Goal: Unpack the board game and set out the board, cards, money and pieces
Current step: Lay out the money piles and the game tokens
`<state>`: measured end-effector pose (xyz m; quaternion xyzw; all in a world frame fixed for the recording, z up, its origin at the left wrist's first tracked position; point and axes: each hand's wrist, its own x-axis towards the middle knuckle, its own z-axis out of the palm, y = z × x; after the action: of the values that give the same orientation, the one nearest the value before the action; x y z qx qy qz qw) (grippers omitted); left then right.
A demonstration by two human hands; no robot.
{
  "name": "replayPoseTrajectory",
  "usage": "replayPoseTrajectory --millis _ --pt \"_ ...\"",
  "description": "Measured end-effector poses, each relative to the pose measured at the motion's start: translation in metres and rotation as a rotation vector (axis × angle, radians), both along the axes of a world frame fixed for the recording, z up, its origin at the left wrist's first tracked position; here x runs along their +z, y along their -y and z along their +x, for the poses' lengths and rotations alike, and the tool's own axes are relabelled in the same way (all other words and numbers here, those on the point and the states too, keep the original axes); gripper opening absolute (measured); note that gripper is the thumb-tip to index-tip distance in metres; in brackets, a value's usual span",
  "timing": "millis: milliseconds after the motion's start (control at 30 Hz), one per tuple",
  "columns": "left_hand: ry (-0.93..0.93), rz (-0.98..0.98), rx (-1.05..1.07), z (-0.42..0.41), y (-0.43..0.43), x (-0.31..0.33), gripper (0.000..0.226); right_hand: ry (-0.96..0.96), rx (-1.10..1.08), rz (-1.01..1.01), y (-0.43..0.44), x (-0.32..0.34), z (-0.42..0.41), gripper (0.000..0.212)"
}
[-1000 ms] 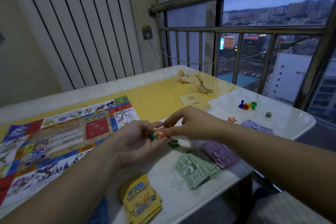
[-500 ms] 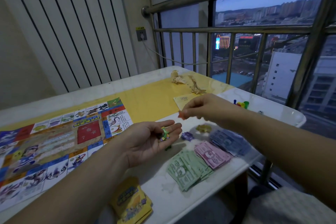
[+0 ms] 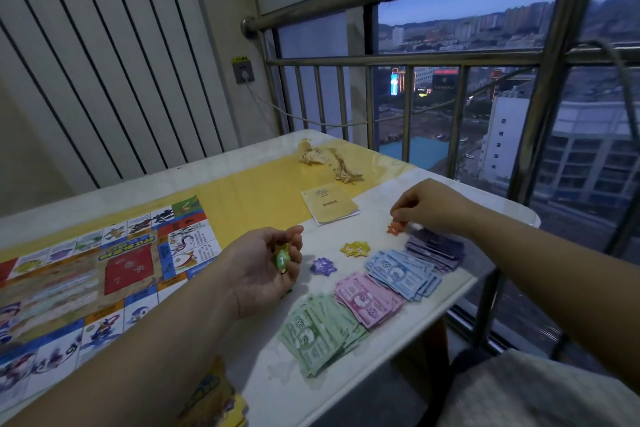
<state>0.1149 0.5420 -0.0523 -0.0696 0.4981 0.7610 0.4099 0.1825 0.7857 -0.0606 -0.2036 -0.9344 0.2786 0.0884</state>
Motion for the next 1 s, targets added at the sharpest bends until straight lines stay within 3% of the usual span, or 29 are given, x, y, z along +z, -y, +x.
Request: replayPoseTrajectory --millis 200,300,500,833,1000 --pt "-0.013 0.065 -0.016 0.002 -0.001 0.003 0.034 -0.131 -0.022 0.021 0.005 0.005 -0.004 0.02" --pt "-0.069 0.055 -0.068 0.006 -0.003 0.003 0.04 -0.187 0.137 -0.074 0.029 0.021 0.0 0.021" --pt "-0.142 0.064 -0.188 0.009 0.0 0.004 0.036 -0.079 0.43 -0.15 0.078 0.032 0.009 0.019" --pt "-0.206 0.019 -0.239 0.009 0.017 0.004 0.028 -0.067 0.465 -0.293 0.104 0.028 0.0 0.016" --pt "-0.053 0.1 -0.138 0.006 0.029 0.006 0.025 -0.075 0.347 -0.392 0.112 0.025 -0.01 0.008"
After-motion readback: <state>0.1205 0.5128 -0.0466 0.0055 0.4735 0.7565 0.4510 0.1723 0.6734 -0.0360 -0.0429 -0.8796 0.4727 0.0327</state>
